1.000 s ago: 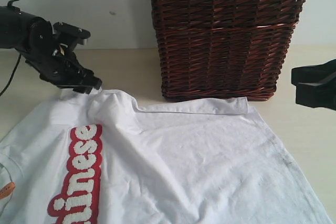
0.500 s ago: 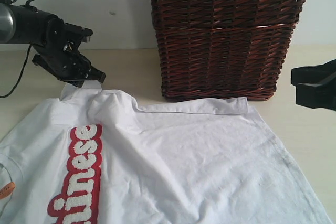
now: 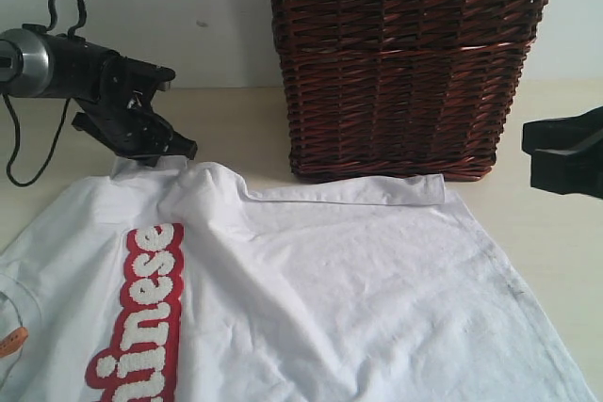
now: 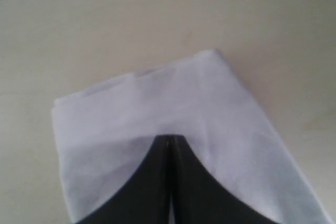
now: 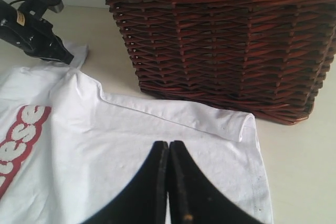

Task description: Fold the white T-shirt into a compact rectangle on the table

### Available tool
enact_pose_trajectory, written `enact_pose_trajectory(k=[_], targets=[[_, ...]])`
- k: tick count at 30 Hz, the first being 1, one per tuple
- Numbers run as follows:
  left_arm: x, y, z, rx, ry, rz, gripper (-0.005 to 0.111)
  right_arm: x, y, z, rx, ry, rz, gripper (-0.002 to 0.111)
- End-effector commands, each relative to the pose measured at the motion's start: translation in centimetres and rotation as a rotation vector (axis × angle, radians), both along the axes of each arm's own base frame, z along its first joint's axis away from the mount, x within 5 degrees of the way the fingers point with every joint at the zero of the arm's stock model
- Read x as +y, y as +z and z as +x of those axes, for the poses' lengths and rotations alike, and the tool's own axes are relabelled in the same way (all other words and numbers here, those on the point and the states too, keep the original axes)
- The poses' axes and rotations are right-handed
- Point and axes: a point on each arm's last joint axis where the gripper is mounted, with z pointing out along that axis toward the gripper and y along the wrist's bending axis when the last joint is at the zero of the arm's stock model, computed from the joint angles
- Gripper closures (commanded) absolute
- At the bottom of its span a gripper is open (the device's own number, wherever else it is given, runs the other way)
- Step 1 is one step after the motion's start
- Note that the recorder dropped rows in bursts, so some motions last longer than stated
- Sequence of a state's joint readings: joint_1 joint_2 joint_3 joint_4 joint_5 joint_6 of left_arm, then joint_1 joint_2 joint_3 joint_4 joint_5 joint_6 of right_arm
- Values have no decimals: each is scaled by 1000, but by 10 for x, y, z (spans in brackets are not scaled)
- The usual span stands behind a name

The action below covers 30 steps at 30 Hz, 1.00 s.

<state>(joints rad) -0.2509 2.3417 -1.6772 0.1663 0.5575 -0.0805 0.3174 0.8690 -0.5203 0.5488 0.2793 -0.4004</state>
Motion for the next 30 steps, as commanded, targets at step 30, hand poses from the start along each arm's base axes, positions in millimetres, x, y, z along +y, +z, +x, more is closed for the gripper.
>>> enact_pose_trajectory(k=[30], targets=[[29, 88, -32, 99, 74, 70, 101, -1, 0, -1, -13, 3, -14, 108]])
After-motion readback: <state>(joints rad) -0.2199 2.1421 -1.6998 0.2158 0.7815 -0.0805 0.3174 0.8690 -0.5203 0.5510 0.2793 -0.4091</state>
